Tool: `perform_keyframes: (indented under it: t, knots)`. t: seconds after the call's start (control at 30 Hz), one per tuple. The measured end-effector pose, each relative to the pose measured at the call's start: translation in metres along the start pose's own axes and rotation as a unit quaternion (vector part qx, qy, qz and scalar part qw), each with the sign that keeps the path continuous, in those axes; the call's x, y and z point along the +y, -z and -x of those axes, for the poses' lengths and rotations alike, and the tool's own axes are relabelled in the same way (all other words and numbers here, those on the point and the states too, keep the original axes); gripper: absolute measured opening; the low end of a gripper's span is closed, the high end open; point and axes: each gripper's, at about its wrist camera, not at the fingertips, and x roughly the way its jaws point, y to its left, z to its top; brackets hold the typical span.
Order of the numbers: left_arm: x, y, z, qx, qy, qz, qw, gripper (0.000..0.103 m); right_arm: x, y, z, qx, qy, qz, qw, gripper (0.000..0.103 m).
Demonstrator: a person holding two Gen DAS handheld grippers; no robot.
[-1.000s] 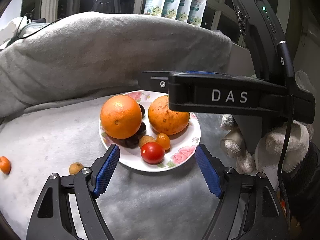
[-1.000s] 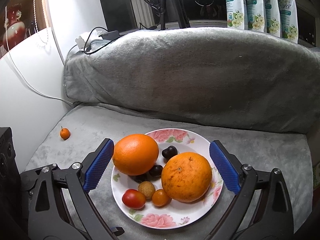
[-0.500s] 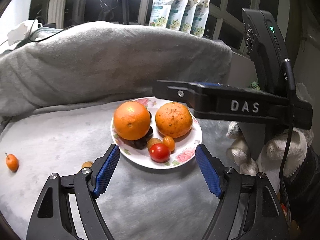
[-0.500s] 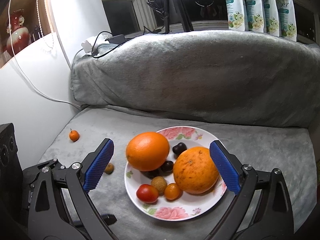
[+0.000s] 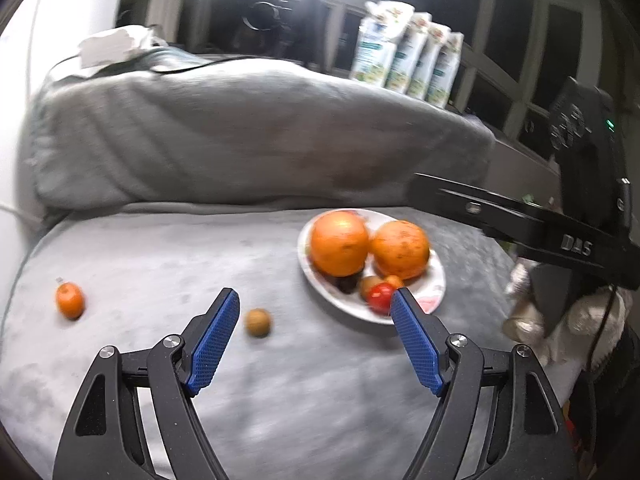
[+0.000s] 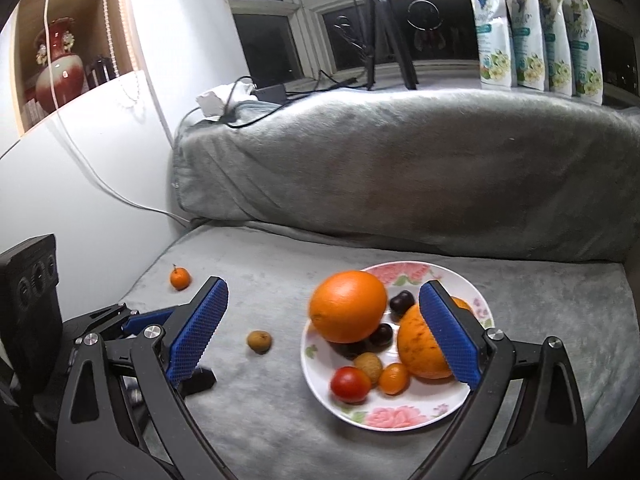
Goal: Organize fruits
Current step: 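Withdraw both open tools from the plate toward the remaining fruits on the fleece, then grasp the stemmed kumquat with the left tool while the right tool grasps the brown round fruit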
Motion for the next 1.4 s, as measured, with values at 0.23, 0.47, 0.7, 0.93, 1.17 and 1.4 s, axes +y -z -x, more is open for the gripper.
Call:
perform_keyframes:
  t: [0.23, 0.47, 0.7, 0.93, 1.17, 1.4]
  knots:
    - [0.050, 0.013, 0.017, -0.001, -0.046, 0.035, 0.9983, 0.078, 0.031, 0.010, -0.011, 0.015, -0.023, 0.020, 0.999, 0.086]
    - [0.091, 0.022, 0.025, 0.003, -0.083, 0.063, 0.9946, 0.078, 0.059, 0.031, -0.040, 0.064, -0.042, 0.046, 0.996, 0.068]
    - [0.129, 0.029, 0.024, 0.014, -0.101, 0.091, 0.9906, 0.070, 0.073, 0.055, -0.072, 0.110, -0.033, 0.065, 0.991, 0.048]
    - [0.159, 0.030, 0.015, 0.024, -0.115, 0.114, 0.9865, 0.064, 0.074, 0.063, -0.096, 0.135, -0.016, 0.072, 0.988, 0.044]
    - [0.188, 0.027, -0.001, 0.036, -0.130, 0.138, 0.9811, 0.060, 0.070, 0.067, -0.112, 0.148, -0.004, 0.069, 0.987, 0.043]
    - [0.204, 0.024, -0.020, 0.051, -0.130, 0.152, 0.9785, 0.055, 0.069, 0.067, -0.119, 0.155, -0.006, 0.070, 0.985, 0.040]
